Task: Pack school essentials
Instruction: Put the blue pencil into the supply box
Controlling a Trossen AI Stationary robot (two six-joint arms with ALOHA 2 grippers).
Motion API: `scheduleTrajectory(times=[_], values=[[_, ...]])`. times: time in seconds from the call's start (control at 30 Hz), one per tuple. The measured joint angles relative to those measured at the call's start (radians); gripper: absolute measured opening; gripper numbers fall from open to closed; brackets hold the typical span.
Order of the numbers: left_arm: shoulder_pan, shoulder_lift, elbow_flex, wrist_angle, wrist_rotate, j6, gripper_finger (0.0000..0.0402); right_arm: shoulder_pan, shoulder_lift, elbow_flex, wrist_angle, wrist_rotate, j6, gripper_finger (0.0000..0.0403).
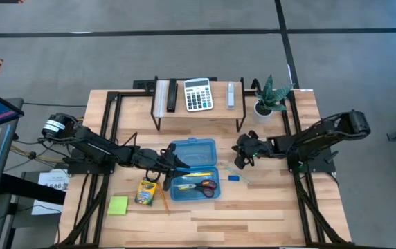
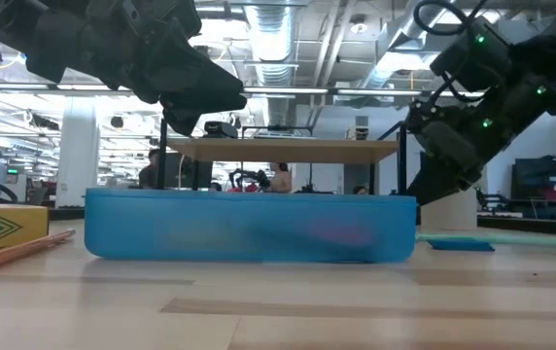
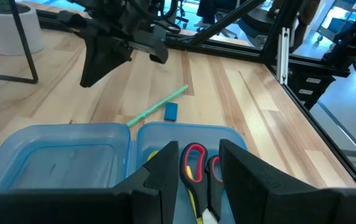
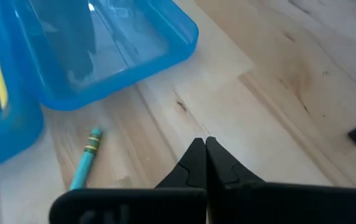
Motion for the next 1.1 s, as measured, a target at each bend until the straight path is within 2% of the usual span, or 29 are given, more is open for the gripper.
scheduleTrajectory(times=[0.17, 0.33, 0.8, 1.1], values=[[0.0, 0.0, 0.0, 0.0, 0.0, 0.0, 0.0102, 0.0, 0.0, 0.002, 0.012, -0.002, 0.0, 0.0018], [0.0, 0.0, 0.0, 0.001, 0.0, 0.002, 0.0102, 0.021, 0.0, 0.002, 0.068, -0.067, -0.004, 0.0049], [0.0, 0.0, 0.0, 0.002, -0.002, 0.002, 0.0102, 0.12, 0.024, 0.096, 0.083, -0.068, -0.139, 0.0089], [0.0, 0.0, 0.0, -0.002, -0.001, 0.002, 0.0102, 0.132, 0.199, 0.164, 0.06, -0.065, -0.156, 0.0153]])
